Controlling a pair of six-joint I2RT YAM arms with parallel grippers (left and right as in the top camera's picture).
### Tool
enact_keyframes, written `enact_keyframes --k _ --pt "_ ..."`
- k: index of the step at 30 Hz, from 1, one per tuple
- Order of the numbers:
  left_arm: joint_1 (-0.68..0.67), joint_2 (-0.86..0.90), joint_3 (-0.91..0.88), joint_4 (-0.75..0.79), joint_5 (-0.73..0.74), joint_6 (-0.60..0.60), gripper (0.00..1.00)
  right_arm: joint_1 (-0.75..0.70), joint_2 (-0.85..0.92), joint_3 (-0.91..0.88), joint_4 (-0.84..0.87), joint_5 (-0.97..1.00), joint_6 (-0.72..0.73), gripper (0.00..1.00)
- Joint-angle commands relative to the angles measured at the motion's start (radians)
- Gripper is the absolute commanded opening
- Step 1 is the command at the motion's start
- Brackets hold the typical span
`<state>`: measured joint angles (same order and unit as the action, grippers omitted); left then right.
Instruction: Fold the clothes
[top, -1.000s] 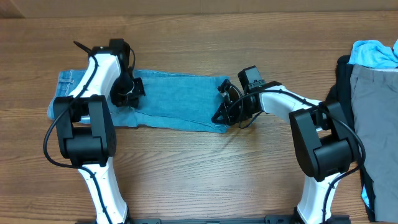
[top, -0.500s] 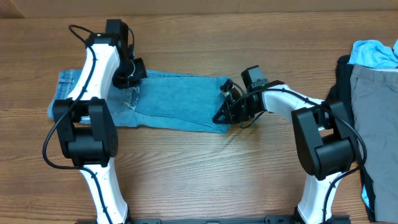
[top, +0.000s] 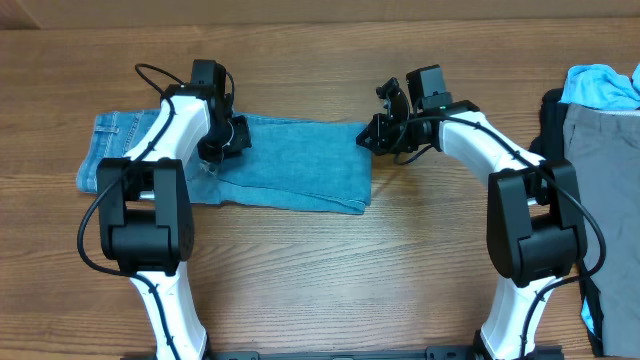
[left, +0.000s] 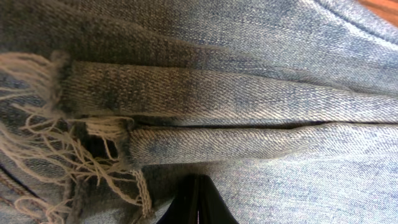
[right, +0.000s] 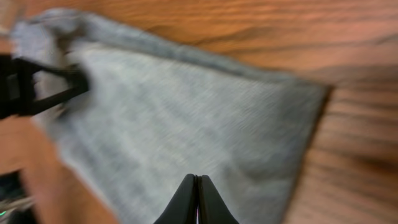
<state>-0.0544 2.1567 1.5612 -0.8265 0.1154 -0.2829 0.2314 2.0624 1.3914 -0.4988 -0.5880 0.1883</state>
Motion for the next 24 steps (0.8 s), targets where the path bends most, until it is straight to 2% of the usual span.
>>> enact_keyframes --k 1,7,13,16,19,24 --pt "0.002 0.031 -0.072 0.016 -0.013 -0.009 0.04 0.029 -0.003 0.015 0.047 0.174 0.027 0.04" --pt "0.001 0.017 -0.014 -0.01 0.033 -0.009 0.04 0.032 0.026 0.015 0.134 0.201 0.082 0.05" --pt "0.001 -0.013 0.165 -0.127 0.034 -0.008 0.04 0.032 0.026 0.015 0.123 0.286 0.17 0.05" --pt "0.002 -0.032 0.266 -0.207 0.03 0.0 0.04 0.032 0.026 0.015 0.116 0.303 0.172 0.09" --pt "0.002 -0.069 0.367 -0.315 -0.032 0.002 0.04 0.029 0.011 0.027 0.117 0.27 0.172 0.06" --pt "0.025 -0.18 0.415 -0.44 -0.205 -0.013 0.04 -0.023 -0.106 0.094 -0.016 0.254 0.172 0.05"
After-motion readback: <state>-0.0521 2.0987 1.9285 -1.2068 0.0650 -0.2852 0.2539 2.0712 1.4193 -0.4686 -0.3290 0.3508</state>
